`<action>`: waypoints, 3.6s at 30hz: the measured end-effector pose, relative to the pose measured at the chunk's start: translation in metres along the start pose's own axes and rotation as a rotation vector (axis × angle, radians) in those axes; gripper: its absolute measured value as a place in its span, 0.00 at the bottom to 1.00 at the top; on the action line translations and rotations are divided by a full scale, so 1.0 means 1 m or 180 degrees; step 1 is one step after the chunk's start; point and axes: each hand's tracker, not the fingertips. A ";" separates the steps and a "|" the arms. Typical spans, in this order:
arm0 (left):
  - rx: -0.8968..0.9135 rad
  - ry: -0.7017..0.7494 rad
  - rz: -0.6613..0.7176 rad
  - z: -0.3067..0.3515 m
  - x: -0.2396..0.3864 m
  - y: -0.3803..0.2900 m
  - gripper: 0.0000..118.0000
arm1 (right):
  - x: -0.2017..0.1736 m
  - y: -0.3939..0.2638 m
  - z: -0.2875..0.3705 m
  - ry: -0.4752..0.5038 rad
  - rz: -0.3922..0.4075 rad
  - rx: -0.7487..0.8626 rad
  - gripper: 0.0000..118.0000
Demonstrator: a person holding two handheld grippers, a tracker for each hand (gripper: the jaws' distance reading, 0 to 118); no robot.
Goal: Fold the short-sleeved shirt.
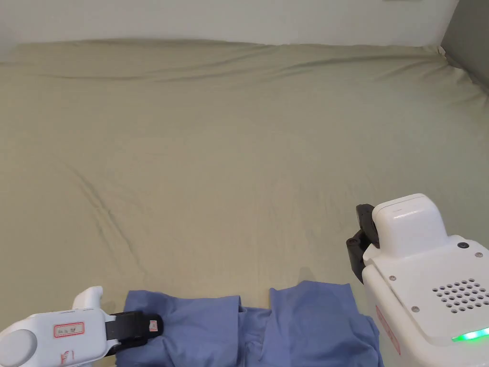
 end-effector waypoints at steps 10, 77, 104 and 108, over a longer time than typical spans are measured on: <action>0.0465 0.0667 -0.0346 0.099 0.013 0.011 0.09 | -0.016 0.006 0.000 0.0129 0.0029 0.0071 0.00; 0.0480 0.1822 -0.3035 -0.112 0.183 -0.123 0.00 | 0.028 -0.019 0.013 -0.0023 -0.0140 -0.0036 0.00; 0.1284 0.1179 -0.1857 0.044 0.106 -0.057 0.00 | -0.075 -0.067 -0.078 0.1277 -0.0346 -0.0611 0.00; 0.1343 0.1307 -0.1623 0.061 0.075 -0.042 0.00 | -0.120 -0.109 -0.109 0.1627 -0.0244 -0.1257 0.00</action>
